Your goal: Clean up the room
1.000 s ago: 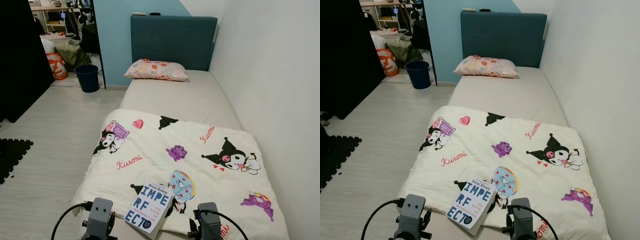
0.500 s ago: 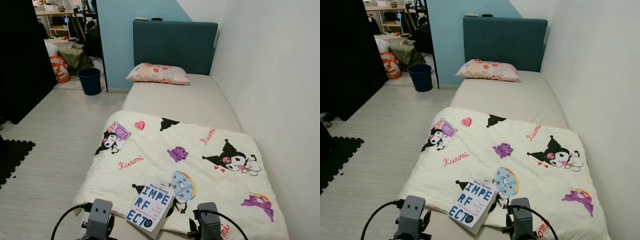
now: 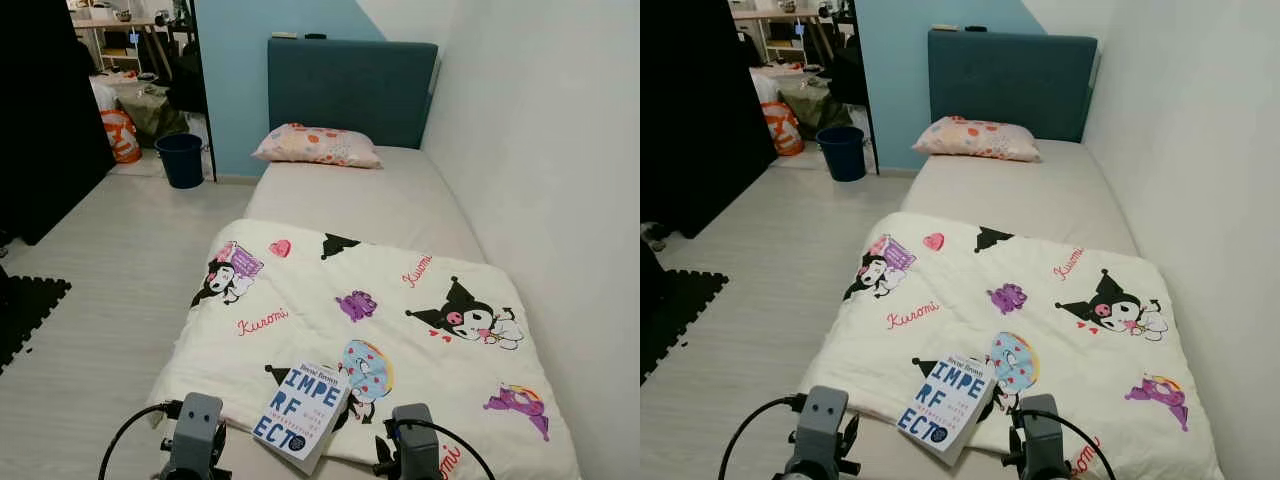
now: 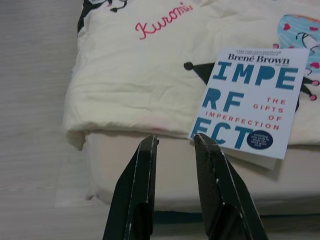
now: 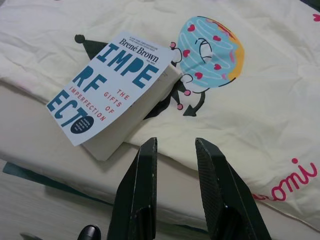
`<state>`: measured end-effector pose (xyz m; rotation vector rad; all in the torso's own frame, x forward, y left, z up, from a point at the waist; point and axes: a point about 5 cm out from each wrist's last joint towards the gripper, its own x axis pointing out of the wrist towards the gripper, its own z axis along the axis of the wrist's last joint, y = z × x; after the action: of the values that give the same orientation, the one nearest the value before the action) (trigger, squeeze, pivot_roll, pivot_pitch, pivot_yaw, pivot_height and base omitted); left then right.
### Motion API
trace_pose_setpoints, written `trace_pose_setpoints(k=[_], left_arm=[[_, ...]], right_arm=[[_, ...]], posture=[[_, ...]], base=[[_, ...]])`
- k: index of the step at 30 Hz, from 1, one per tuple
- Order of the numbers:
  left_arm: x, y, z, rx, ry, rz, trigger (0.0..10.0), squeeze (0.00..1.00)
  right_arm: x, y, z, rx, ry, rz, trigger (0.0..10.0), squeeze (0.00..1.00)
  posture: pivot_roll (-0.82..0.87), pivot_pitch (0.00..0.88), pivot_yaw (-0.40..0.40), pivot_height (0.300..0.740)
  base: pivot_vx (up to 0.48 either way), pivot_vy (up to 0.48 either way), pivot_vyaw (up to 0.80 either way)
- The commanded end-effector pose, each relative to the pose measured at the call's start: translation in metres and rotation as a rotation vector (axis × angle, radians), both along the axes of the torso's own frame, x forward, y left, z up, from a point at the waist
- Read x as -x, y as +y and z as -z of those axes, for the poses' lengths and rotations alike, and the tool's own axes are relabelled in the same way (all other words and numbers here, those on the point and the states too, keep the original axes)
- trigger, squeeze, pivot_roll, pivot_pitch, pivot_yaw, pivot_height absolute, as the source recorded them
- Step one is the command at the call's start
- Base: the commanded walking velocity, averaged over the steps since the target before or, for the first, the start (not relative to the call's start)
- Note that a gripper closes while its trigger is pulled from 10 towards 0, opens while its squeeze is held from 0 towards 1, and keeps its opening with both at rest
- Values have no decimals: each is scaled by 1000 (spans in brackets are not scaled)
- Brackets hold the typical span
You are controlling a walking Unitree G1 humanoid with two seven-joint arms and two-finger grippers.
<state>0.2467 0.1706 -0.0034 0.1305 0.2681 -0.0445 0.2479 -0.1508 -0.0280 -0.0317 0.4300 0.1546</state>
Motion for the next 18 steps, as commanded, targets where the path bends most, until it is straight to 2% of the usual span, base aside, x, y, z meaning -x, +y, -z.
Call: trace_pose_setpoints(k=[1, 9, 13, 18], left_arm=[[6, 5, 6, -14, 36, -11, 10000, 0], [5, 4, 6, -13, 37, -11, 10000, 0], [5, 5, 6, -13, 37, -15, 10000, 0], [5, 7, 6, -16, 40, -21, 10000, 0]], right_arm=[[1, -1, 2, 1, 14, 2, 10000, 0], [2, -1, 2, -1, 17, 1, 10000, 0], [2, -1, 2, -11, 16, 0, 10000, 0], [2, 0, 2, -2, 14, -6, 10000, 0]], posture=[[13, 84, -43, 658], [12, 84, -46, 658], [12, 85, -45, 638], [13, 85, -47, 633]], base=[[0, 0, 0], [0, 0, 0], [0, 0, 0], [0, 0, 0]])
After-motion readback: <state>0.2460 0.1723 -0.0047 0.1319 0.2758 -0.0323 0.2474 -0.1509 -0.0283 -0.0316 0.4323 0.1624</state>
